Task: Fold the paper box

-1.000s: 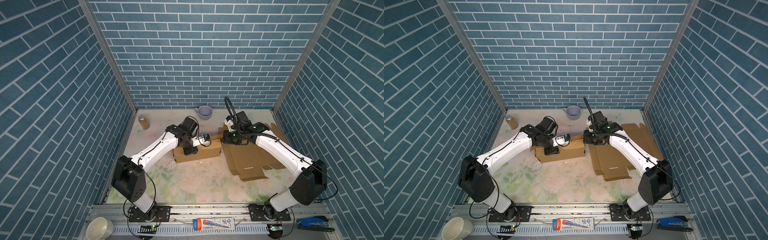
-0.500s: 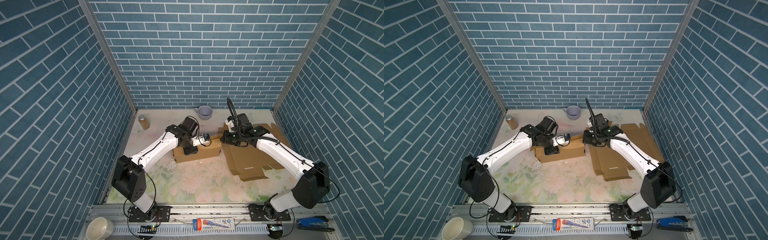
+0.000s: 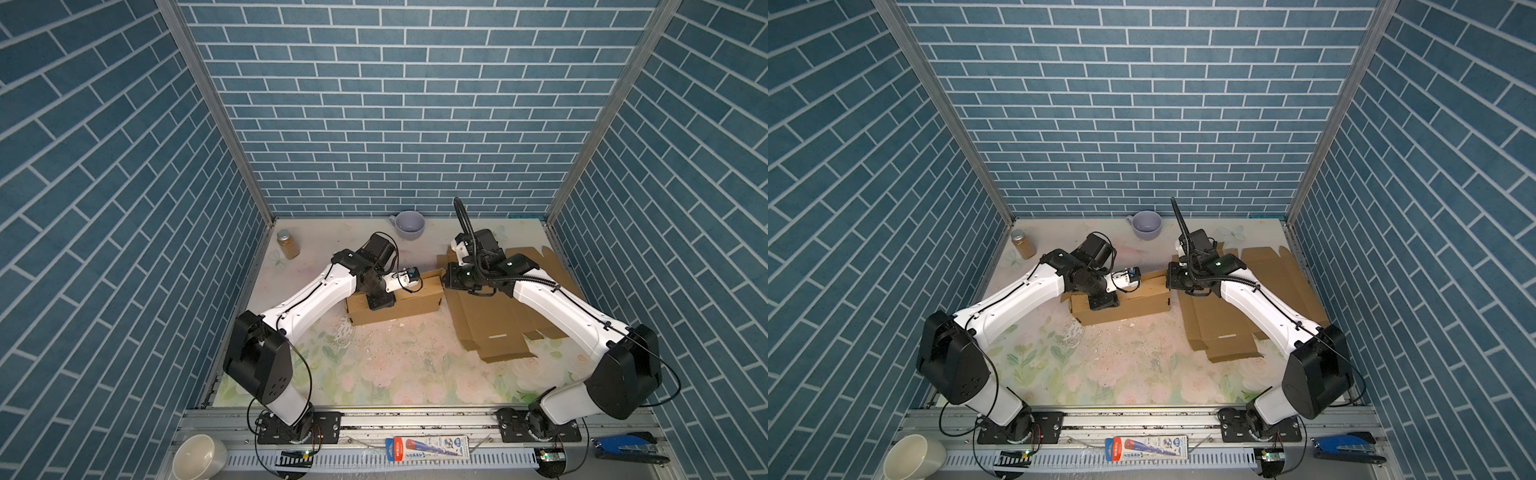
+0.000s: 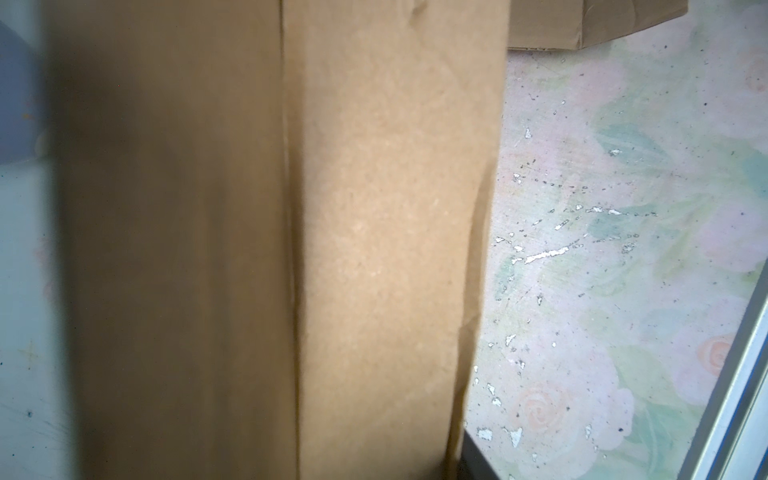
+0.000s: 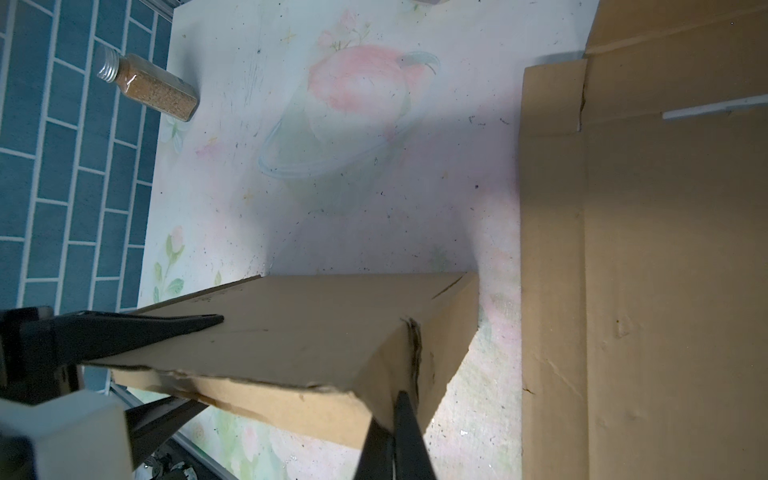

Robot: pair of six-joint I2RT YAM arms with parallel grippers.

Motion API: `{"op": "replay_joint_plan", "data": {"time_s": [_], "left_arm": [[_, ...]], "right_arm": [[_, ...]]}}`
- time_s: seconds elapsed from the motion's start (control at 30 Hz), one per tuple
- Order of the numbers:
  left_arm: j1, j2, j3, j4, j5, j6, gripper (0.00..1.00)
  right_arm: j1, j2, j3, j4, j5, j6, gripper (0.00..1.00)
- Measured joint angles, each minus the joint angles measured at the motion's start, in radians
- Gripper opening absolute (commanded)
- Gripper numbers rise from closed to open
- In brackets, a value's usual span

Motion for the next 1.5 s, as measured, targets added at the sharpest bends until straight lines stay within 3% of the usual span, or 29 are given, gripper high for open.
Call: {"op": "replay_joint_plan", "data": {"time_s": [0.5,1.07,1.5], "left_arm": [[0.0,0.001,0.0,0.005,-0.005,-0.007,0.34],[-0.002,0.0,0.003,0.032,-0.043,-0.051,0.63],[0.023,-0.15,0.003,0.073,-0.048,-0.093,0.72]], "right_arm": [[0.002,-0.008,-0.041,0.056,-0.019,0.004,0.0],[0.004,0.007,-0.047,0.056,0.016,0.0,0.0],[0.004,0.011,-0.045,0.044,0.03,0.001,0.0]]}}
